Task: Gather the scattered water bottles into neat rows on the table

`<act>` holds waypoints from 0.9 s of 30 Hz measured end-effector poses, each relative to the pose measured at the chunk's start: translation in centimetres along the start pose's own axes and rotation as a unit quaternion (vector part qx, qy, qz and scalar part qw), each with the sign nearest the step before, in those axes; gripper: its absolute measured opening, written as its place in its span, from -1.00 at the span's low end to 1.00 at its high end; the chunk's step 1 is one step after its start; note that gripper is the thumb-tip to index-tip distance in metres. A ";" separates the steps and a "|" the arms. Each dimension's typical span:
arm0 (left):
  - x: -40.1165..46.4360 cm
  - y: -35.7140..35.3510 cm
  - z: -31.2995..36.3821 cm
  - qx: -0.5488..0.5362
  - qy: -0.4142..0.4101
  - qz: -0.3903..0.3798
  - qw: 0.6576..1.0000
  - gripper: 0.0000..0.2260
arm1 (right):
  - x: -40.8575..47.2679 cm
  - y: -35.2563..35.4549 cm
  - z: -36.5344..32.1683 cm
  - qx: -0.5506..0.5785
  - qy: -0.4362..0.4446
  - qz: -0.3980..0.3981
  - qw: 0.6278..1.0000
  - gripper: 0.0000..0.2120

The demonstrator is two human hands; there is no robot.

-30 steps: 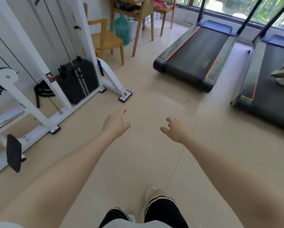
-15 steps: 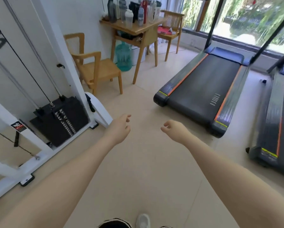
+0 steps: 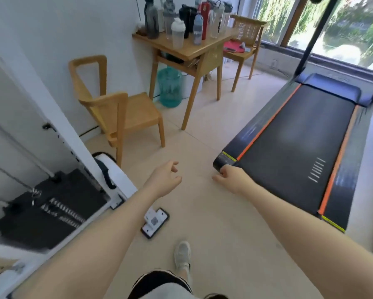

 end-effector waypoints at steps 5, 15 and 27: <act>14.1 7.2 3.9 0.002 -0.018 0.025 1.000 -0.57 | 12.7 9.3 -4.2 0.033 0.017 0.033 0.999 -0.51; 38.5 11.7 3.9 0.030 -0.040 -0.008 0.999 -0.57 | 37.3 14.4 -3.9 0.043 -0.021 0.012 0.999 -0.55; 73.3 20.9 12.4 0.038 -0.067 -0.052 0.996 -0.51 | 68.6 28.4 -6.7 0.003 -0.049 -0.018 0.999 -0.55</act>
Point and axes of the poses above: each hand's wrist, its own x-axis towards the middle knuckle, its own y-axis out of the back of the hand, z = x × y, the point moved 5 cm from there along x, towards the middle knuckle, and after that the axes turned 1 degree about x, right-handed, at the moved point
